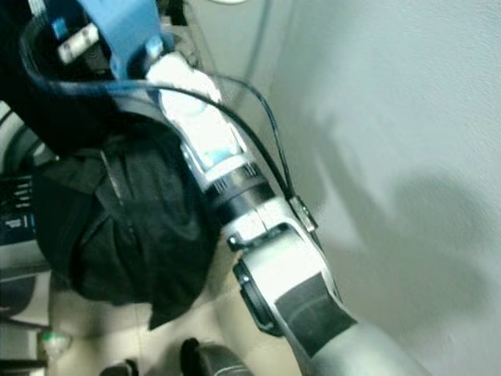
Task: Clothes washing
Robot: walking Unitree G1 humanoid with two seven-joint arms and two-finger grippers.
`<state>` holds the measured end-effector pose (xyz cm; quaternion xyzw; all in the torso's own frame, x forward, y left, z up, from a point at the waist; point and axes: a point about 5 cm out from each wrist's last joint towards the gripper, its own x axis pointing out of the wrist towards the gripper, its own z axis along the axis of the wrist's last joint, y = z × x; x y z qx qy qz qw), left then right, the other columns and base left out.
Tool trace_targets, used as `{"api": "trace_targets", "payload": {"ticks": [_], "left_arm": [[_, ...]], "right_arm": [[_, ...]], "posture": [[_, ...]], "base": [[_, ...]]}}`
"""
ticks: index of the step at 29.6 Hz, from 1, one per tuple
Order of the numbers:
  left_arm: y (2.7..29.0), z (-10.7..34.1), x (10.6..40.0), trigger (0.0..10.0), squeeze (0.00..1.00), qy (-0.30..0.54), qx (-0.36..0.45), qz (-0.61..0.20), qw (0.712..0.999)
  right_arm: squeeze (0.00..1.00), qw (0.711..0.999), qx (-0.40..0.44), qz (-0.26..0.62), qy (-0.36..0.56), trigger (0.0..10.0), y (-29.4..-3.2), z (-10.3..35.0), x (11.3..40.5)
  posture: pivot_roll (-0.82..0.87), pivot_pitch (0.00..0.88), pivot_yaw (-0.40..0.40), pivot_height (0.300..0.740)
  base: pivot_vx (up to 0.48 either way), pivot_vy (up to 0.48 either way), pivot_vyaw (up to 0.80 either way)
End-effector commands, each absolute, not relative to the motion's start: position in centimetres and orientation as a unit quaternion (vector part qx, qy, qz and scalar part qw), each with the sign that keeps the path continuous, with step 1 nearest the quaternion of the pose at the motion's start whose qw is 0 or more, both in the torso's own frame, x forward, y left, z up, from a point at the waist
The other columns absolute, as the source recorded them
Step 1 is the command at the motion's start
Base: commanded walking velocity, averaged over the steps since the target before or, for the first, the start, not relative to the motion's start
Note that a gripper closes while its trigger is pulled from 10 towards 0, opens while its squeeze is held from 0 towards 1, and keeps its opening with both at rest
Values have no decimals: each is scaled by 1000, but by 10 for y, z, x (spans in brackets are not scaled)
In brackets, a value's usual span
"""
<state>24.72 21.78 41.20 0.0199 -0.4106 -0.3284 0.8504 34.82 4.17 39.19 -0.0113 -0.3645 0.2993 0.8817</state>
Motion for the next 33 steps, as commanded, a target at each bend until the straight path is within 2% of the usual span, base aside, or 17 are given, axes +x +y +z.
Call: {"api": "trace_targets", "payload": {"ticks": [1,3,4,8,16,18,20,22,23,25,27,29,30,33], "left_arm": [[215,414,239,10000,0,-420,28,-338,842],[211,410,239,10000,0,-412,38,-339,845],[211,410,239,10000,0,-412,38,-339,845],[208,406,238,10000,0,-401,47,-341,849],[209,399,239,10000,0,-366,72,-349,859],[210,391,241,10000,0,-338,99,-346,870],[212,370,247,10000,0,-265,172,-329,890],[214,355,247,10000,0,-219,220,-326,893],[214,351,244,10000,0,-203,227,-339,890],[214,351,244,10000,0,-203,227,-339,890],[213,349,234,10000,0,-181,212,-377,883],[210,346,224,10000,0,-155,199,-424,870],[210,346,224,10000,0,-155,199,-424,870],[207,332,221,10000,0,-113,209,-465,853]], "right_arm": [[0,889,39,277,-362,10000,39,398,350],[0,895,102,250,-356,10000,34,411,352],[0,895,102,250,-356,10000,34,411,352],[0,888,23,298,-350,10000,48,398,349],[0,868,-38,352,-348,10000,37,365,352],[0,867,-48,356,-346,10000,27,356,354],[0,867,-69,356,-343,10000,3,336,356],[0,872,-75,349,-334,10000,-18,323,356],[0,877,-72,347,-325,10000,-29,316,355],[0,877,-72,347,-325,10000,-29,316,355],[0,877,-52,368,-306,10000,-49,308,346],[0,861,-38,415,-293,10000,-67,304,329],[0,861,-38,415,-293,10000,-67,304,329],[0,836,-41,472,-278,10000,-88,302,305]], "posture": [[162,133,-76,740],[168,130,-82,740],[168,130,-82,740],[170,134,-84,740],[129,142,-59,740],[130,144,-60,740],[137,144,-62,740],[143,147,-64,740],[151,146,-60,740],[151,146,-60,740],[150,140,-49,740],[147,137,-38,740],[147,137,-38,740],[143,130,-24,740]], "base": [[0,0,0],[0,0,0],[0,0,0],[0,0,0],[0,0,0],[0,0,0],[0,0,0],[0,0,0],[0,0,0],[0,0,0],[0,0,0],[0,0,0],[0,0,0],[0,0,0]]}}
